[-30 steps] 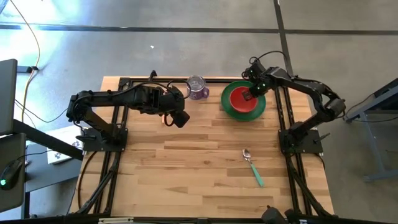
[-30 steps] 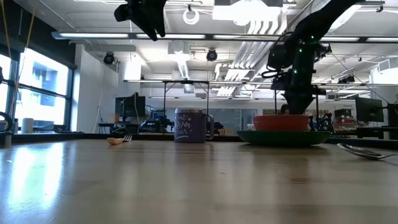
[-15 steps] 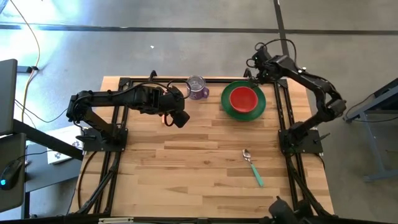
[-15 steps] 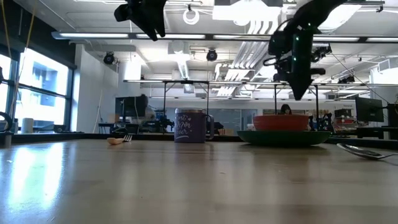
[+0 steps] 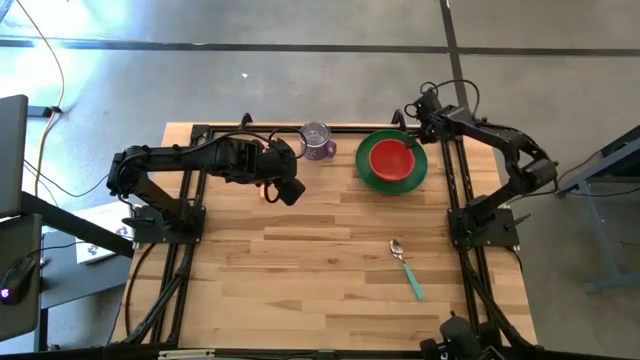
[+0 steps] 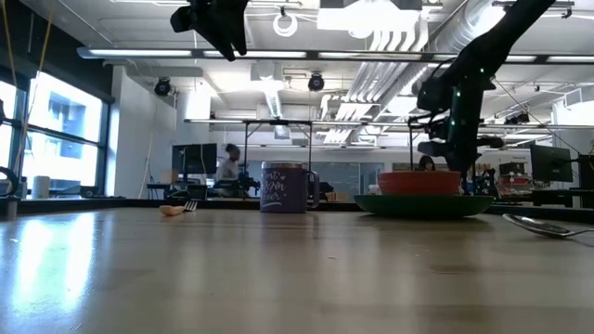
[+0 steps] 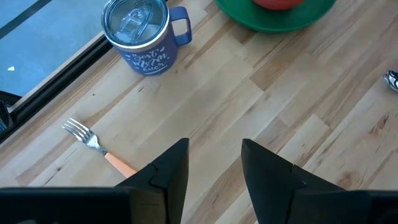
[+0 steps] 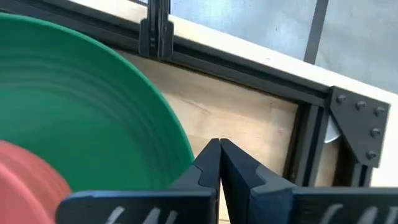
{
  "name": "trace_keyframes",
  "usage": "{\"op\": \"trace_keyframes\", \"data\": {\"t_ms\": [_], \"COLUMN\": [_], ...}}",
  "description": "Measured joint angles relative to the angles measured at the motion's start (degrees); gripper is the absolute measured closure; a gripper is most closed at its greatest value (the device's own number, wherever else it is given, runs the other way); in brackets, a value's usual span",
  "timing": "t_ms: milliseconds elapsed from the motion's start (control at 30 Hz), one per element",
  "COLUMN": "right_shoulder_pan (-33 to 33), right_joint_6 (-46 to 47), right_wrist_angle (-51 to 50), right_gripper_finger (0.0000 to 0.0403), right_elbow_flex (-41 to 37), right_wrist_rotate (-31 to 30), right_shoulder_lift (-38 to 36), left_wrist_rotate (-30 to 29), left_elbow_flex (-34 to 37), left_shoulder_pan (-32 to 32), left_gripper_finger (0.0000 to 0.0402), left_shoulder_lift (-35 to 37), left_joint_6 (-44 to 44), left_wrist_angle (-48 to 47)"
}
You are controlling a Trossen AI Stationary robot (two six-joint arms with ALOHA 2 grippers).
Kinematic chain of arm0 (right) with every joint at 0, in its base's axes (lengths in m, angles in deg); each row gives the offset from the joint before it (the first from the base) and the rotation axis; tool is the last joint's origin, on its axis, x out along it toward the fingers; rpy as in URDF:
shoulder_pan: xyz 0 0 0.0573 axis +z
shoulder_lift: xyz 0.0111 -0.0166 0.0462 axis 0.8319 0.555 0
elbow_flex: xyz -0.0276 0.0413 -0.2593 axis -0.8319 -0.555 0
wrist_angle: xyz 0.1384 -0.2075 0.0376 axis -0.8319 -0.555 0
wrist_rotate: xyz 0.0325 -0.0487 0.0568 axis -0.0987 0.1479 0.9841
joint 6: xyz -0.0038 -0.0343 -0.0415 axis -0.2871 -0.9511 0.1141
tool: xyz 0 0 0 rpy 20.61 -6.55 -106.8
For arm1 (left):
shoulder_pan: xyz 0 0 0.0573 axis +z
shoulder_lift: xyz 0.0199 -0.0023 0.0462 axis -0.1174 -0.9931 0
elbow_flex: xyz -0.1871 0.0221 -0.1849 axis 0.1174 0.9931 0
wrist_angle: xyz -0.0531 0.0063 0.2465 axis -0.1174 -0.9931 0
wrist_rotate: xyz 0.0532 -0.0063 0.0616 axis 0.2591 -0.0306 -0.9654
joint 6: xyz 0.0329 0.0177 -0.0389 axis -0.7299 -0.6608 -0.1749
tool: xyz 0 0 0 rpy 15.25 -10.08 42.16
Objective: Set table place
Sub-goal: Move the green plate with orange bowl on top to the center of the table
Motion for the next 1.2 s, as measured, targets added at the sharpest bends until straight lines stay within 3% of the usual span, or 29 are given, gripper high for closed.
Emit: {"op": "trace_keyframes", "data": {"t_ms": [300,767,1200], "right_shoulder_pan": [0.0,2.9,16.9], "right_joint_6": [1.3,3.7,9.8], "right_wrist_angle": [3.1,2.8,-4.3], "right_gripper_finger": [0.0403,0.0403,0.0403], "right_elbow_flex": [-1.7,-1.8,-1.8], "right_wrist_rotate": [-0.1,5.7,11.2], "right_shoulder_lift": [2.5,7.1,7.0], "left_wrist_rotate": [0.6,0.6,0.6], "left_elbow_flex": [0.0,0.0,0.0], "left_shoulder_pan": [0.0,0.0,0.0], "left_gripper_finger": [0.0268,0.0268,0.0268], "left_shoulder_lift": [0.0,0.0,0.0], "left_joint_6": [0.0,-0.1,-0.2], "left_wrist_angle": [0.9,0.8,0.8]}}
